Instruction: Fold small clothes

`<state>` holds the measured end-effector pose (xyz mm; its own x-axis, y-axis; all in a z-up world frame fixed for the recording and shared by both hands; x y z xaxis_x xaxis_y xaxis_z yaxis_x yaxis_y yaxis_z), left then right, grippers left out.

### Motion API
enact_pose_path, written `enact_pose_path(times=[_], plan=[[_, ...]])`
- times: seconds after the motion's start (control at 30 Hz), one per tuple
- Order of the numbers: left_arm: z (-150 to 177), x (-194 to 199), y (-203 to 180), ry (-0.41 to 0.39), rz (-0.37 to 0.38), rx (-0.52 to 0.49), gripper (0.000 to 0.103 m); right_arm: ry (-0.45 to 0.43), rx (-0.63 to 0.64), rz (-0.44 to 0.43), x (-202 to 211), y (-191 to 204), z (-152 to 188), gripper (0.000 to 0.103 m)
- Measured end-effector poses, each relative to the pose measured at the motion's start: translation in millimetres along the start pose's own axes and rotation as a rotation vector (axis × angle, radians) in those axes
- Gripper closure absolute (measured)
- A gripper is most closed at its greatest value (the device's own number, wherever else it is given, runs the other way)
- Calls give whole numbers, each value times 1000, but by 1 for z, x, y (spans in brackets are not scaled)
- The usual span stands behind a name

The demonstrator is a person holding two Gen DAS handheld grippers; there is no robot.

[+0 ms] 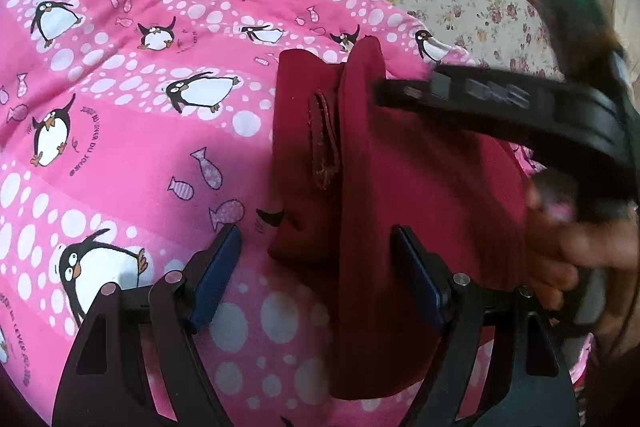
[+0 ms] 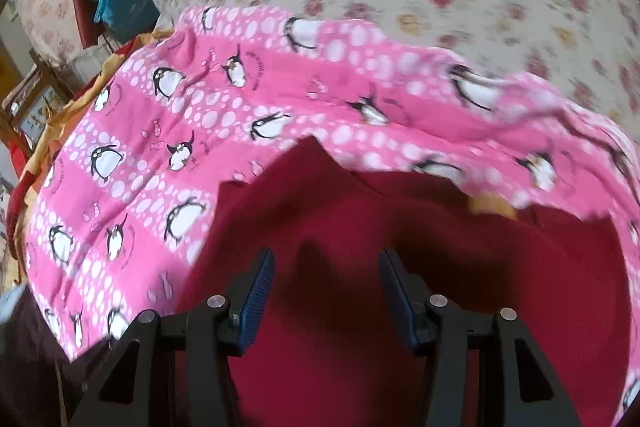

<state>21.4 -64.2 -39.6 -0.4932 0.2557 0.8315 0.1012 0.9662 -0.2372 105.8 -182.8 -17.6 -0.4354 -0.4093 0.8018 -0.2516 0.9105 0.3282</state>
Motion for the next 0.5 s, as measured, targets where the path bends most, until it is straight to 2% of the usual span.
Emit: enact_pose_path(times=[0.13,0.33,0.5], plan=[[-1,-1,-1,-2,7,-10,24,24,20,25,-30,9,-13,51],[-2,-1,2,2,37,27,24,75,-34,24,-69,6,-22,51],[-2,2,4,6,62,49,24,64,-56,18,-57,9,-25,51]])
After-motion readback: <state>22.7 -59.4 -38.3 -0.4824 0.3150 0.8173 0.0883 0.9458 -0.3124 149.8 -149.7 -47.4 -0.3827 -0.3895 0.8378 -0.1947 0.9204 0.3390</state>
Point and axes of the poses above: each gripper's, at about its wrist camera, not at the fingertips, and x roughly against the way its jaws point, y to its left, z to its underside, the point moved 9 cm from there along -x, roughly the way its jaws point, and after that the axes turned 10 degrees about -z, right-handed, at the moved point
